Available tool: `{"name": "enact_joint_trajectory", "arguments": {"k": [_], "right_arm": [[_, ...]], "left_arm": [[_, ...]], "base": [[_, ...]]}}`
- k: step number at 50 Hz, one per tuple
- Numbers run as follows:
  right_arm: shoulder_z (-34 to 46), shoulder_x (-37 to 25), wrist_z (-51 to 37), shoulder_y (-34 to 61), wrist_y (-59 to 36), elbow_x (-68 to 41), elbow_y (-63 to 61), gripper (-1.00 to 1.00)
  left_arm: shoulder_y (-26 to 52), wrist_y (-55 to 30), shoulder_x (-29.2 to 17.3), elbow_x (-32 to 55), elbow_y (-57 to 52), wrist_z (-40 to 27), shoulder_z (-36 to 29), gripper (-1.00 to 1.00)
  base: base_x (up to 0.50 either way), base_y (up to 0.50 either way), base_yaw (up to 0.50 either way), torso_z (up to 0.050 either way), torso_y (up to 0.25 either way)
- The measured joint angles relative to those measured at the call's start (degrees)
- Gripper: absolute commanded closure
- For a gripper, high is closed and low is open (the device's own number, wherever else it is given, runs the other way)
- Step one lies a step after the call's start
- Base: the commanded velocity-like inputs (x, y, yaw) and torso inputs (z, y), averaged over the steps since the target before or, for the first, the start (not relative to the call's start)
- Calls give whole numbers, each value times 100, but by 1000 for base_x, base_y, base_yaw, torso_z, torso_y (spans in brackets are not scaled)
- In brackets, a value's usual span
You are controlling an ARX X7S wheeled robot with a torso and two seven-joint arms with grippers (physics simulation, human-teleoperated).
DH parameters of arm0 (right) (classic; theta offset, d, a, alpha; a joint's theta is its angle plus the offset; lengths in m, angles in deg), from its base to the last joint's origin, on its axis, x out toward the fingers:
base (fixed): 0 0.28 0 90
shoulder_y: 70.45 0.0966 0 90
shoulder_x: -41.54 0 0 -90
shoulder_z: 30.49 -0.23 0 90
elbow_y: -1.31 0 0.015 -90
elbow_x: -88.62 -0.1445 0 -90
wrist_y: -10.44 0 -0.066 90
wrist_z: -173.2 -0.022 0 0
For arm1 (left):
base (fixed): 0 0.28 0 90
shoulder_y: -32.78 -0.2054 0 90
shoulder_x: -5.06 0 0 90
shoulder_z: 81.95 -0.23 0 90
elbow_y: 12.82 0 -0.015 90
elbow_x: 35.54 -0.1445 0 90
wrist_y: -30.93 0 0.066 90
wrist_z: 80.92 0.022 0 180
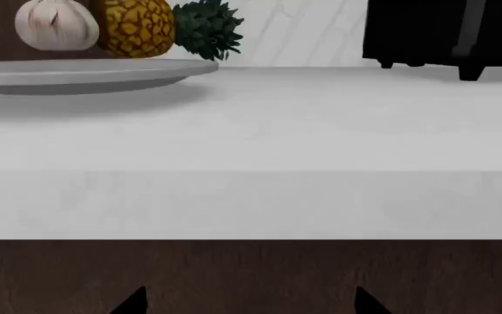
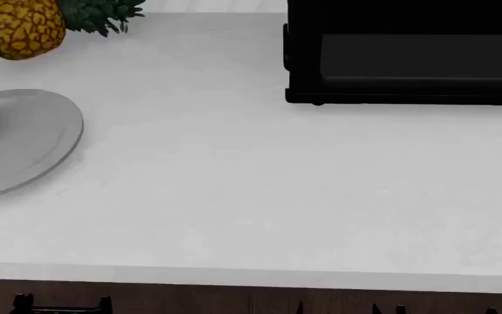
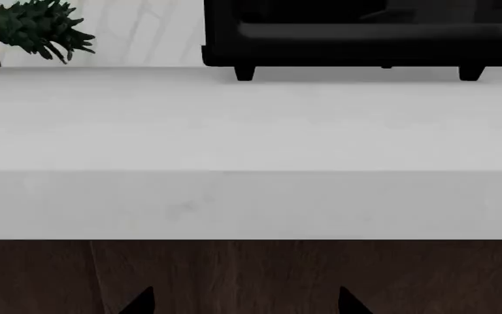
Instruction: Pick the garlic from the counter and place it in the microwave.
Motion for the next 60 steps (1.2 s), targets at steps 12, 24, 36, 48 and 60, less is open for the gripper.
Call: {"name": "enact_joint_trajectory", "arguments": {"k": [12, 24, 36, 48, 60], "right_arm": [[149, -137, -149, -11, 18, -106, -20, -100], [317, -283, -346, -59, 112, -176, -96, -100], [443, -391, -502, -80, 163, -236, -115, -100], [498, -507, -655, -69, -241, -367, -772, -100], [447, -753, -910, 222, -2192, -639, -3219, -100]], "left_arm": [[29, -1, -263, 294, 19, -311, -323, -100], [5, 8, -407, 421, -35, -493, -494, -100], [-4, 13, -501, 517, -53, -606, -606, -100], [14, -732, -626, 538, -969, -808, -732, -100], [648, -3784, -799, 666, -3914, -1221, -845, -100]], "base": [[0, 0, 0, 0, 0], [-42, 0, 0, 0, 0], [-215, 0, 0, 0, 0], [0, 0, 0, 0, 0], [0, 0, 0, 0, 0]]}}
